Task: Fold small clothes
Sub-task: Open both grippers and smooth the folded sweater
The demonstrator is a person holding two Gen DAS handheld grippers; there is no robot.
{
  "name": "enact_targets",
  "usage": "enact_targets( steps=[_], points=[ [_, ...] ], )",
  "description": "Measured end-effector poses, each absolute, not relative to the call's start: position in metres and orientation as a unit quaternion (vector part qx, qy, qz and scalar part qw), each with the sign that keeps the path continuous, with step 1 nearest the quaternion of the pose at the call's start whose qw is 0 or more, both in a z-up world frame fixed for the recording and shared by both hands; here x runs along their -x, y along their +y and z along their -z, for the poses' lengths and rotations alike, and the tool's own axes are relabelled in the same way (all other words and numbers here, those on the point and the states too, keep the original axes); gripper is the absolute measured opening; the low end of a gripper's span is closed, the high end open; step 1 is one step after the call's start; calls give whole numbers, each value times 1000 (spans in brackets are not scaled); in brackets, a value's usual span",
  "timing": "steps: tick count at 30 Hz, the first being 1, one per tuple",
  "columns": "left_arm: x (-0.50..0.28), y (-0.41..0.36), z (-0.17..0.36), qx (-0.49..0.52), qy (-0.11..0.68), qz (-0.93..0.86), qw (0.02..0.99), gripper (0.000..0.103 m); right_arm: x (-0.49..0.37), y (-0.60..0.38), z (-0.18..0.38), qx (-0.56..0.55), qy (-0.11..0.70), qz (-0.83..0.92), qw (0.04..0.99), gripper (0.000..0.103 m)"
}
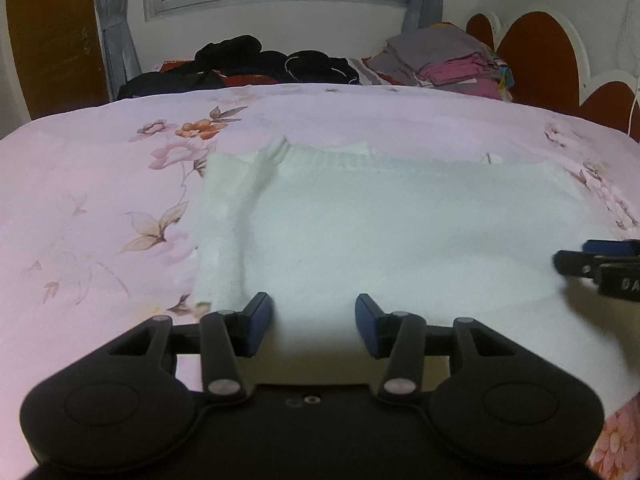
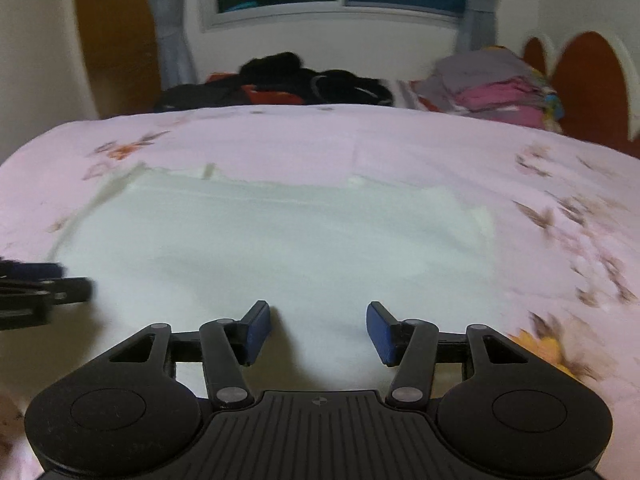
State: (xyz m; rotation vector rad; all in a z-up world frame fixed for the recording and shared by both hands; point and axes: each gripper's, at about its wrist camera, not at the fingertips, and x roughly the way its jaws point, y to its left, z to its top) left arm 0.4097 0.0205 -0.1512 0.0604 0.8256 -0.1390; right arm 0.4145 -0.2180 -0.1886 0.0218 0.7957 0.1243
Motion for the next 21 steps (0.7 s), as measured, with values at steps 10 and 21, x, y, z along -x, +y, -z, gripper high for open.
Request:
enact_targets(
  steps=[10, 21],
  points=[
    [-392, 24, 137, -23, 399, 75, 913, 46, -378, -212, 178, -45, 398, -61, 914, 53],
    [-353, 25, 150, -43, 411, 106, 904, 47, -344, -194, 185, -9, 420, -66, 905, 53]
  ],
)
